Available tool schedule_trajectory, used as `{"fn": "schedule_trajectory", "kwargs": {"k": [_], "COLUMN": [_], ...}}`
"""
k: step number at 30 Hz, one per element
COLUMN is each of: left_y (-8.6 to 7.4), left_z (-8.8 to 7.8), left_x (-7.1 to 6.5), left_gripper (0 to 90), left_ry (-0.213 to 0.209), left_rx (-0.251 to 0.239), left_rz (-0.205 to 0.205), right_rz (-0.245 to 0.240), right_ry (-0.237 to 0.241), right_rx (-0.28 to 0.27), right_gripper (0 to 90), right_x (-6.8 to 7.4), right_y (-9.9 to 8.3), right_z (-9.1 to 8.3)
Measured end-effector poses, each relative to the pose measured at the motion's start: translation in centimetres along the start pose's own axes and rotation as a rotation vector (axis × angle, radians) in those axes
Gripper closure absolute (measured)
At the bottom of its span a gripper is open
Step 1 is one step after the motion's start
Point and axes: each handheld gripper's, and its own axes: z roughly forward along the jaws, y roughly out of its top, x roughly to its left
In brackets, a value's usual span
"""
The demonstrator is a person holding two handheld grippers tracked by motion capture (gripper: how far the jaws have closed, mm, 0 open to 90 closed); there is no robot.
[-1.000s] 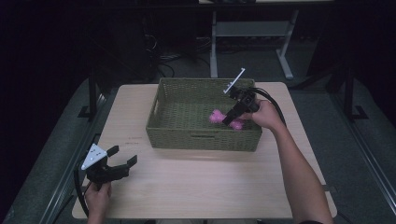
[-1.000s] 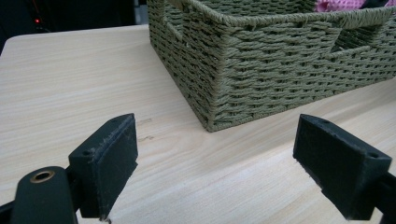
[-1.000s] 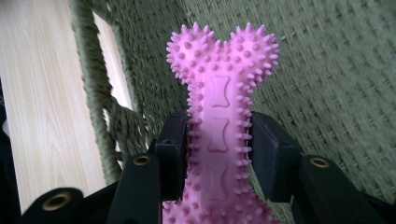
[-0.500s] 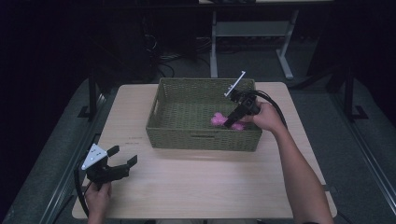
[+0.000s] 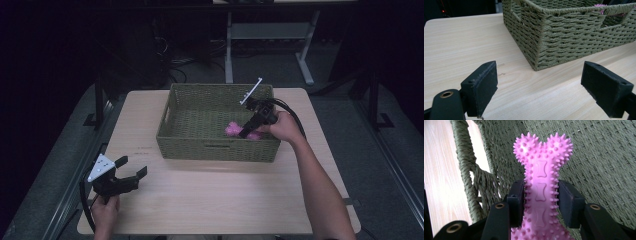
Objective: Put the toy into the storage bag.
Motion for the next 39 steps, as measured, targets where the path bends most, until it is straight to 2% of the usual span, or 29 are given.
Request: {"fn": "schedule_trajectory", "kwargs": {"k": [3, 6, 13, 18, 29, 39], "left_y": [0.0, 0.0, 0.0, 0.1, 0.1, 0.1], "left_z": [0.0, 0.0, 0.0, 0.1, 0.2, 0.2], "left_x": [0.0, 0.0, 0.0, 0.0, -0.2, -0.3], "left_gripper": [13.3, 13.3, 13.3, 13.3, 13.3, 13.3], "left_ry": [0.000, 0.001, 0.000, -0.001, -0.006, -0.007], "left_rx": [0.001, 0.001, 0.001, 0.001, 0.000, 0.003], "left_rz": [0.000, 0.000, -0.001, 0.001, 0.003, 0.004], "right_rz": [0.006, 0.019, 0.031, 0.025, 0.003, -0.002], "right_ry": [0.004, 0.006, -0.029, -0.044, -0.059, -0.086], "right_rx": [0.001, -0.025, -0.027, -0.033, -0.059, -0.084], "right_gripper": [54.8, 53.4, 45.4, 42.0, 40.3, 35.1], "right_x": [-0.1, -0.1, 0.0, 0.5, 1.7, 2.8], "right_y": [0.1, 0.2, 0.0, 0.1, 0.2, -0.3], "right_z": [0.2, 0.0, -0.5, -0.9, -2.0, -3.5]}}
